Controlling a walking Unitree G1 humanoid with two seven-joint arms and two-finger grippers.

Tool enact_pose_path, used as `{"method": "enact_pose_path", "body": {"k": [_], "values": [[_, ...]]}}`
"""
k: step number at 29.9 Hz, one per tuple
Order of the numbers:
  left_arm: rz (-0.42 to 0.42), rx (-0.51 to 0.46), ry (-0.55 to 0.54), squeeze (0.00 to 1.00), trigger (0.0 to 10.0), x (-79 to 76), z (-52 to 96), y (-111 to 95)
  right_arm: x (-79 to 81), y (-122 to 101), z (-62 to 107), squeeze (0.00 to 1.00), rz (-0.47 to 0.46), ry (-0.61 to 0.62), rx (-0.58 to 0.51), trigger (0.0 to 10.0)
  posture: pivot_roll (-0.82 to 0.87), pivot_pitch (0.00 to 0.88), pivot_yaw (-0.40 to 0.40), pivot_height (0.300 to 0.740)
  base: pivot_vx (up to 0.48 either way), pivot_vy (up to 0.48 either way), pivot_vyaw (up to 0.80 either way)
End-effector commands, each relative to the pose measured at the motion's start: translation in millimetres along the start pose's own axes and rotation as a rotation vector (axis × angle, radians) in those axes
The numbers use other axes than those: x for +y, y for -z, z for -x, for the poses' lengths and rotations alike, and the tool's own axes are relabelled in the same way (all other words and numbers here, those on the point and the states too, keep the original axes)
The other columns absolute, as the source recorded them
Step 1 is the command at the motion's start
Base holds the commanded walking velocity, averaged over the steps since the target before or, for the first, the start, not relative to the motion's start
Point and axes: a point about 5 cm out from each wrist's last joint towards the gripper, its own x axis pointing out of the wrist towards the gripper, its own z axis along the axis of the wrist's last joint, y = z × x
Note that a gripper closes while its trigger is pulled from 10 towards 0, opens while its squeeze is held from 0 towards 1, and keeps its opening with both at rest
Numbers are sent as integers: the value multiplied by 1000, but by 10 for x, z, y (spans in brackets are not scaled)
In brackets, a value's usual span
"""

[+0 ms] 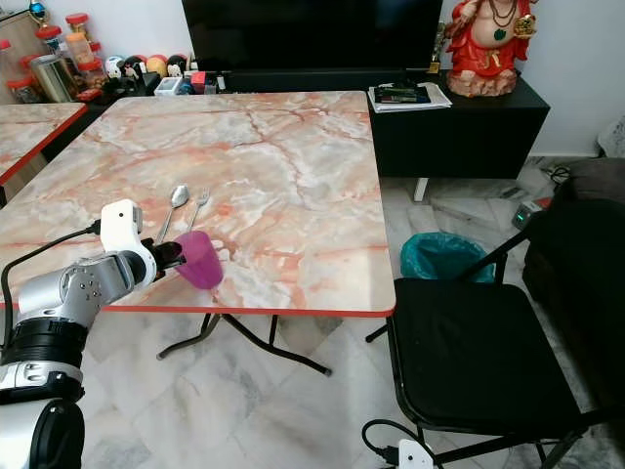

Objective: Setting the table

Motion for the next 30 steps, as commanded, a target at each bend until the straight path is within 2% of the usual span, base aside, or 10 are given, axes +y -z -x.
{"method": "enact_pose_path", "body": {"k": [1, 8, 9, 10, 17, 21, 23, 25, 27, 30], "values": [[-20, -4, -15, 0, 0, 24, 18, -1, 21, -7, -4, 0, -9, -3, -5, 10000, -33, 0, 69, 740, 0, 0, 0], [-12, -299, -10, 0, 0, 3, 123, -316, 14, -32, -9, 0, -6, -4, -7, 10000, -24, 0, 57, 740, 0, 0, 0], [14, -342, 10, 0, 2039, -18, 150, -371, 14, -34, -10, 0, -5, -4, -8, 10000, -24, 0, 57, 740, 0, 0, 0], [20, -375, 21, 0, 9765, -32, 177, -418, 14, -35, -10, 0, -5, -4, -8, 10000, -24, 0, 57, 740, 0, 0, 0], [-110, -609, -114, 0, 10000, 86, 380, -692, 9, -46, -10, 0, -1, -8, -14, 10000, -14, 0, 48, 740, 0, 0, 0], [-192, -656, -189, 0, 10000, 164, 470, -769, 8, -43, -9, 0, 0, -9, -15, 10000, -5, 0, 46, 740, 0, 0, 0], [-406, -697, -414, 0, 10000, 376, 643, -900, 10, -42, -9, 0, 0, -9, -15, 10000, 5, 0, 44, 740, 0, 0, 0], [-513, -664, -588, 0, 10000, 590, 720, -910, 16, -38, -9, 0, 0, -9, -13, 10000, 11, 0, 48, 740, 0, 0, 0], [-485, -653, -656, 0, 10000, 736, 764, -889, 22, -36, -10, 0, -1, -10, -12, 10000, 11, 0, 49, 740, 0, 0, 0], [-575, -632, -695, 0, 10000, 886, 794, -810, 31, -33, -11, 0, 1, -13, -11, 10000, 16, 0, 53, 740, 0, 0, 0]]}}
